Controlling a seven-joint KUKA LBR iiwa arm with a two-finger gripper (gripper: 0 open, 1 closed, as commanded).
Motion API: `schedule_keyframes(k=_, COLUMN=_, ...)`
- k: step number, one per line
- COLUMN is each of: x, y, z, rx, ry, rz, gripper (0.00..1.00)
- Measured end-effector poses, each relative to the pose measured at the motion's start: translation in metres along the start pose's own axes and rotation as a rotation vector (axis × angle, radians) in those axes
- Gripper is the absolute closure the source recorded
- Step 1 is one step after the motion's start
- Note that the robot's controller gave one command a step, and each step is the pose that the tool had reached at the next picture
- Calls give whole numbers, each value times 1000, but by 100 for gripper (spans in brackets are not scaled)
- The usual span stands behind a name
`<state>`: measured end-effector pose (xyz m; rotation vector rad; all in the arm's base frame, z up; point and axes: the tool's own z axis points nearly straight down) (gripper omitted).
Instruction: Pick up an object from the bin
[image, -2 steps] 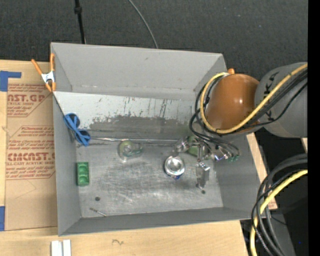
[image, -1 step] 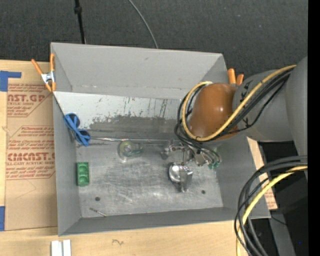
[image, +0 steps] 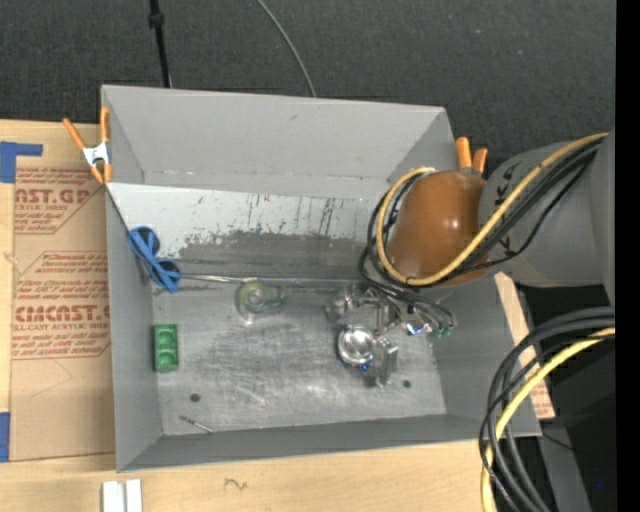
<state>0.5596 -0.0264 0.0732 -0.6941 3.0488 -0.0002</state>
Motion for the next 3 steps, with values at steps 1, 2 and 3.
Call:
schedule_keyframes(k=1, x=1, y=0, z=1, rx=-1, ry=2, rz=0, gripper=100)
schedule_keyframes(k=2, x=-2, y=1, z=-33, rx=-2, ry=9, rz=0, gripper=100)
schedule_keyframes(k=3, x=-5, y=1, z=-109, rx=1, ry=5, rz=0, gripper=100)
